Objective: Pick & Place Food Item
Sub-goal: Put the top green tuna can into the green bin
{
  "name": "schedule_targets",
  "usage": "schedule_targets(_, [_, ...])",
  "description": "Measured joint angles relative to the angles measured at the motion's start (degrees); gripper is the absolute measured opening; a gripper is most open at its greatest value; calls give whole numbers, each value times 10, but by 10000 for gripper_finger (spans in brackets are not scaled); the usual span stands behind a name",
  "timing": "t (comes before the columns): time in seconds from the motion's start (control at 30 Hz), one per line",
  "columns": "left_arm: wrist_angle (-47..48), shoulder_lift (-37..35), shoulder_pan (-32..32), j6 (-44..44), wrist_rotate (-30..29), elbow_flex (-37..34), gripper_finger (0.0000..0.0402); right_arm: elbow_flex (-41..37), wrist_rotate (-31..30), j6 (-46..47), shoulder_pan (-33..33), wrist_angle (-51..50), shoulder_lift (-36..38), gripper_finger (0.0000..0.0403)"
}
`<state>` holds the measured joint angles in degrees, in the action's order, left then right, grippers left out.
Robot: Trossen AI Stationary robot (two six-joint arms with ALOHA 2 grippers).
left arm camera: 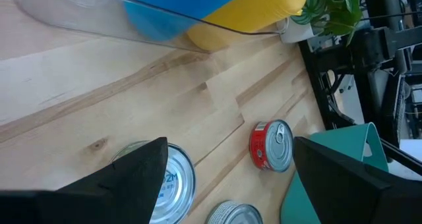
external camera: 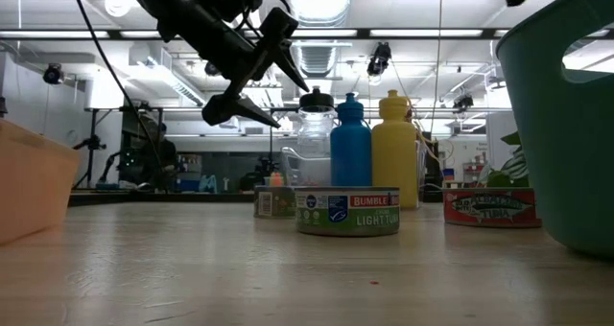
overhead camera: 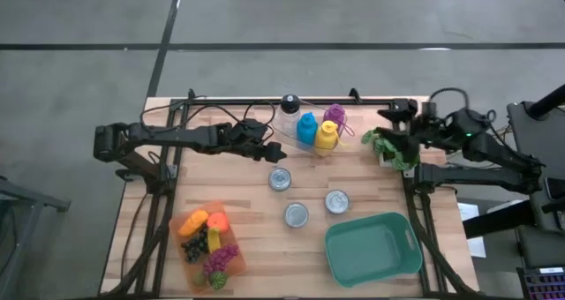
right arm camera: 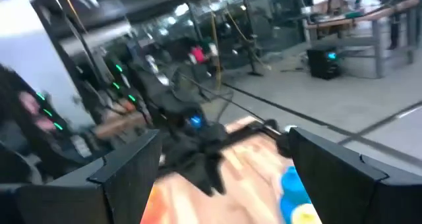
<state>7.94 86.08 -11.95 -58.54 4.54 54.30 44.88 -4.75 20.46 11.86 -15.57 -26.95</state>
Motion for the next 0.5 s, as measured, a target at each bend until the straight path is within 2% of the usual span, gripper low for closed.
schedule_targets(0.07, [0,0,0,0,0,0,327,0,-16,-17,0,2,-22,329])
schedule_targets(0.2, [0,0,0,0,0,0,327,-1,-110,-22,2,-4,-70,329])
schedule_targets(0.27, [0,0,0,0,0,0,327,-1,-139,-12,2,-4,-85,329])
schedule_targets(0.5, [0,0,0,0,0,0,327,-1,-143,93,2,-11,-132,329])
